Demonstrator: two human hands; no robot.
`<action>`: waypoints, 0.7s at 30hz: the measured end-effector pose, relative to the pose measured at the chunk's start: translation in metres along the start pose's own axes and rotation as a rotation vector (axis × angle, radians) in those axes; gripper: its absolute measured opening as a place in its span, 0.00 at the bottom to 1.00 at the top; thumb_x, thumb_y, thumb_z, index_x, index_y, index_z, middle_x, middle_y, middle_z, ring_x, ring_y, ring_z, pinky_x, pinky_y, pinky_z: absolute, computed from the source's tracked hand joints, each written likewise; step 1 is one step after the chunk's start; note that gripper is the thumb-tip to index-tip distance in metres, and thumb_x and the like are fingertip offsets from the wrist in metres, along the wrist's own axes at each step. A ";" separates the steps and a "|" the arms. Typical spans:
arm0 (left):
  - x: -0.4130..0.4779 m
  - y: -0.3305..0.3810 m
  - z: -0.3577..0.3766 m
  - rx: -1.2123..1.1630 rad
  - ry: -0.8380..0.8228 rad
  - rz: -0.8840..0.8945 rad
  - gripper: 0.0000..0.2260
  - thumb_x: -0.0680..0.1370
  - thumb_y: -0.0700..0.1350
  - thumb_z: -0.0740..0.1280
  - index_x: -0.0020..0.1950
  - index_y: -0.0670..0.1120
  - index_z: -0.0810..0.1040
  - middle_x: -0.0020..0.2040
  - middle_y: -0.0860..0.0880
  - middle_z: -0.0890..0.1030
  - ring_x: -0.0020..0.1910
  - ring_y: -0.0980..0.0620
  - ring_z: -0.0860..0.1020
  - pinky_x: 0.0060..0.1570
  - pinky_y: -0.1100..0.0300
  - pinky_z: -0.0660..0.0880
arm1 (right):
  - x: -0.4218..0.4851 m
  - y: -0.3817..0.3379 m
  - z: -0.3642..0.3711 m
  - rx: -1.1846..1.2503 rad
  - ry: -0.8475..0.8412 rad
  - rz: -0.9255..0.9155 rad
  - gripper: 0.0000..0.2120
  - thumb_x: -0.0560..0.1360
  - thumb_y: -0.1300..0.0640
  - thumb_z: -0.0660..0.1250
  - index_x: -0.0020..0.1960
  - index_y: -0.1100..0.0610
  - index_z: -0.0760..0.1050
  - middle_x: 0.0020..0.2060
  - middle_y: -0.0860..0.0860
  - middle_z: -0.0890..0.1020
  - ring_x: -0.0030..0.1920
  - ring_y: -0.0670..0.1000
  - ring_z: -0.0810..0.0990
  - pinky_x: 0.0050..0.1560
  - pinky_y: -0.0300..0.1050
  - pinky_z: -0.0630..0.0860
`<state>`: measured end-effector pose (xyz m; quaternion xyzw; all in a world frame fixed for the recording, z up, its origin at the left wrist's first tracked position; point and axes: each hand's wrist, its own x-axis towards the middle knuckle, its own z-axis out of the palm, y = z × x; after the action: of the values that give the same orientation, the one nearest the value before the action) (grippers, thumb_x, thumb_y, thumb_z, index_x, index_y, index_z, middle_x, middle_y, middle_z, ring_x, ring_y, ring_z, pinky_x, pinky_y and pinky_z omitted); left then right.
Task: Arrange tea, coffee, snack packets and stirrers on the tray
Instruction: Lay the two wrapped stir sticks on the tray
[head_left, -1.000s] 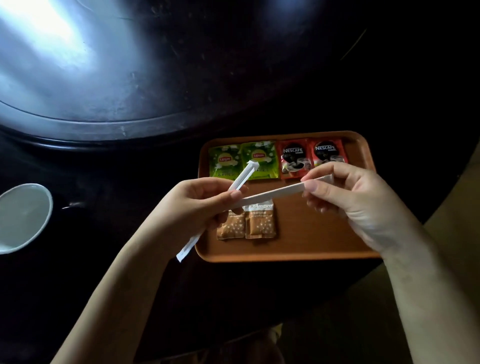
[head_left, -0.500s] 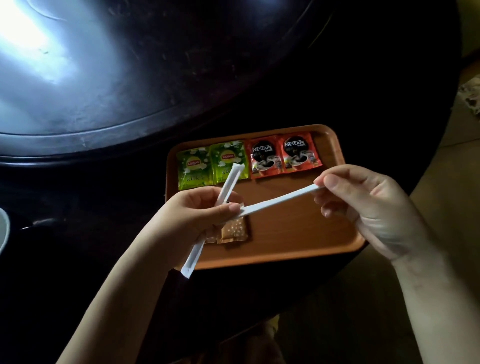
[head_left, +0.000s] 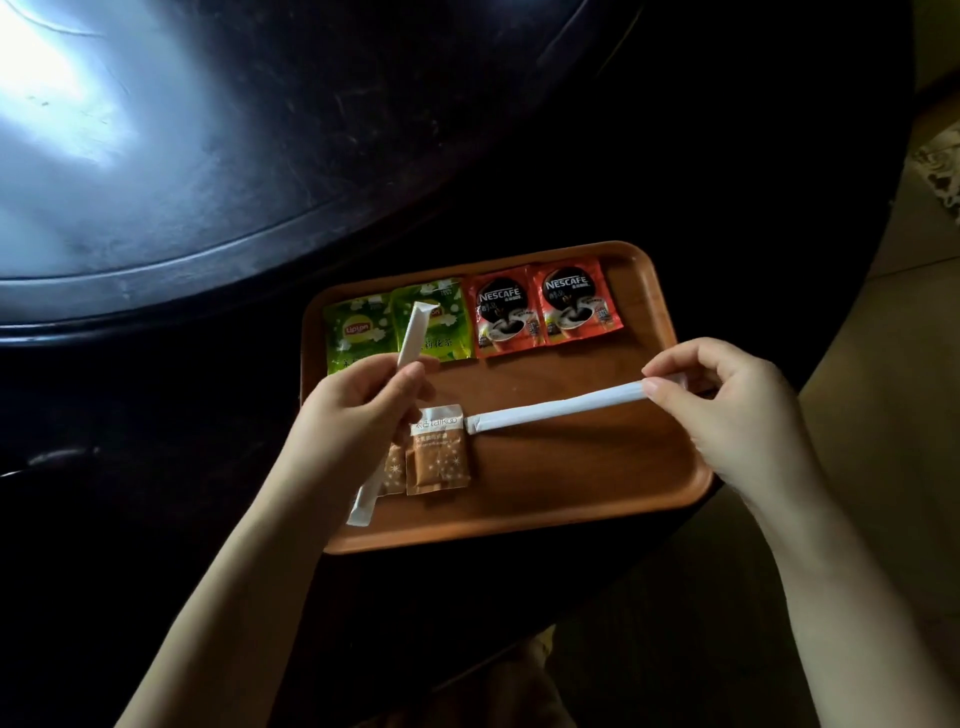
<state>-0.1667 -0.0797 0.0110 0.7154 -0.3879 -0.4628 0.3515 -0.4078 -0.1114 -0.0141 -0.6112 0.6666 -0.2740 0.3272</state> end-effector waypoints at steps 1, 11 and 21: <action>0.000 -0.001 -0.001 -0.053 -0.003 -0.038 0.09 0.77 0.44 0.62 0.47 0.46 0.81 0.36 0.51 0.80 0.31 0.60 0.73 0.30 0.69 0.71 | 0.000 0.002 0.002 -0.065 0.025 -0.012 0.03 0.72 0.62 0.68 0.44 0.56 0.77 0.40 0.49 0.78 0.40 0.44 0.75 0.37 0.28 0.66; -0.010 0.006 0.007 -0.588 -0.234 -0.271 0.08 0.78 0.35 0.56 0.48 0.39 0.74 0.30 0.46 0.82 0.28 0.54 0.79 0.28 0.65 0.77 | 0.005 0.013 0.020 -0.330 0.143 -0.109 0.06 0.69 0.66 0.69 0.46 0.62 0.77 0.45 0.59 0.80 0.49 0.58 0.76 0.45 0.44 0.71; -0.024 0.008 0.051 -0.991 -0.122 -0.239 0.05 0.75 0.35 0.59 0.45 0.39 0.75 0.42 0.41 0.85 0.41 0.48 0.84 0.44 0.55 0.81 | -0.060 -0.046 0.038 0.252 -0.282 -0.059 0.06 0.71 0.49 0.67 0.45 0.51 0.76 0.37 0.43 0.81 0.40 0.42 0.80 0.39 0.31 0.74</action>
<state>-0.2224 -0.0700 0.0108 0.4738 -0.0571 -0.6690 0.5698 -0.3468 -0.0556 0.0028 -0.6169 0.5566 -0.2762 0.4831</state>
